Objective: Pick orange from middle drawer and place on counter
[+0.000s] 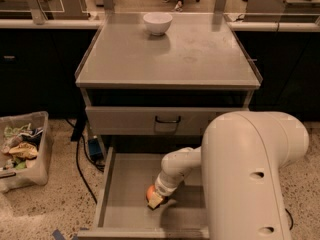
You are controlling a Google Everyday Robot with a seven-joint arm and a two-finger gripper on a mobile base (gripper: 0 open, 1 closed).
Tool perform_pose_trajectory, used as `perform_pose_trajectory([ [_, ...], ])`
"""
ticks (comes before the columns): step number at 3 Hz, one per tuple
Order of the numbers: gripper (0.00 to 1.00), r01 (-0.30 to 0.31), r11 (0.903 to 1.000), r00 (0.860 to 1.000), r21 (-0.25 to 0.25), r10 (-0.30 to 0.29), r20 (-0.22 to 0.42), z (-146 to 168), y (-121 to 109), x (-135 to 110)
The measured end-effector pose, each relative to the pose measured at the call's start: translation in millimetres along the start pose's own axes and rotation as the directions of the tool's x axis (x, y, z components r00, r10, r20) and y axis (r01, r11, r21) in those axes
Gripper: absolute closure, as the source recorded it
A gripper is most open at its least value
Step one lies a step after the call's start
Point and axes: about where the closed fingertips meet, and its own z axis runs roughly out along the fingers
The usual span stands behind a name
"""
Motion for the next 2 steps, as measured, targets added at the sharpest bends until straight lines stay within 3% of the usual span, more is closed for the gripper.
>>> perform_pose_trajectory([
  [1,1.0,0.003,1.0,1.0,-0.009,-0.003,-0.004,-0.2,2.0,-0.7],
  [2,1.0,-0.001,0.9975,0.998,-0.071,0.006,0.063,-19.4,9.0,-13.6],
])
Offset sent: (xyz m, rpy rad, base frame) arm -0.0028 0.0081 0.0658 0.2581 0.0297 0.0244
